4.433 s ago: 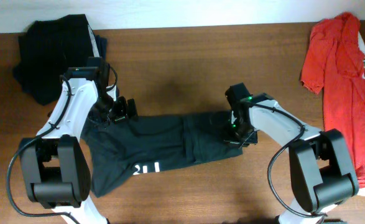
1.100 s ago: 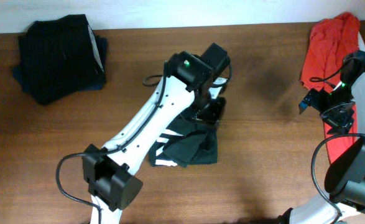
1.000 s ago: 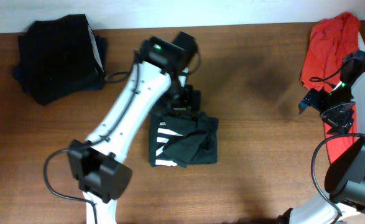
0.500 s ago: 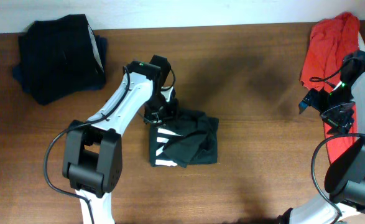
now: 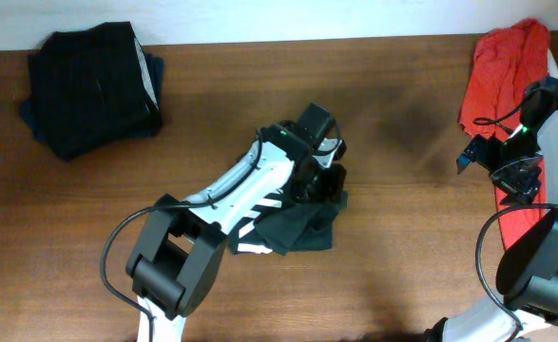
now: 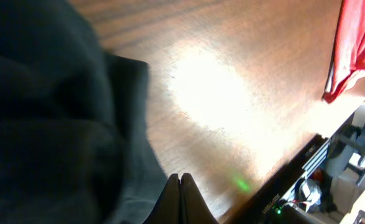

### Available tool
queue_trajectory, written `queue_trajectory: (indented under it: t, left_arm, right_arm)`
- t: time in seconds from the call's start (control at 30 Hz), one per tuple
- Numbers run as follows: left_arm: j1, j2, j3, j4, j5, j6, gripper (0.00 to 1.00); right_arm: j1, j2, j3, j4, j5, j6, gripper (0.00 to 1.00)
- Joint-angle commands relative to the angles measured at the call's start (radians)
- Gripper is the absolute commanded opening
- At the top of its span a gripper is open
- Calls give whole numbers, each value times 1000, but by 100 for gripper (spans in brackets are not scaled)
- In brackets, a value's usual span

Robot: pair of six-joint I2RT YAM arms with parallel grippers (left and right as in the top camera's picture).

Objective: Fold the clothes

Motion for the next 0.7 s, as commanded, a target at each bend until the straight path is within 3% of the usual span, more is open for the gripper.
queue_trajectory:
  t: [0.0, 0.07, 0.13, 0.2, 0.33, 0.43, 0.5, 0.67]
  left_arm:
    - [-29, -42, 80, -92, -11, -16, 1]
    - [-22, -93, 164, -190, -36, 8, 1]
    - [15, -159, 255, -333, -247, -13, 11]
    - [77, -188, 266, -418, -393, -79, 11]
    - [177, -119, 196, -441, -343, -80, 16]
    - [177, -31, 164, -406, -288, -80, 15]
    - [161, 69, 160, -344, -208, -79, 7]
    - [112, 123, 160, -232, -155, -76, 7]
  right_arm:
    - [2, -6, 8, -3, 2, -6, 99]
    - [2, -6, 8, -3, 2, -6, 99]
    - [2, -6, 8, -3, 2, -6, 99]
    - [2, -6, 8, -3, 2, -6, 99]
    - [2, -6, 8, -3, 2, -6, 99]
    - [2, -6, 8, -3, 2, -6, 99]
    - [2, -6, 8, -3, 2, -6, 99]
    - [2, -6, 8, -3, 2, -6, 99]
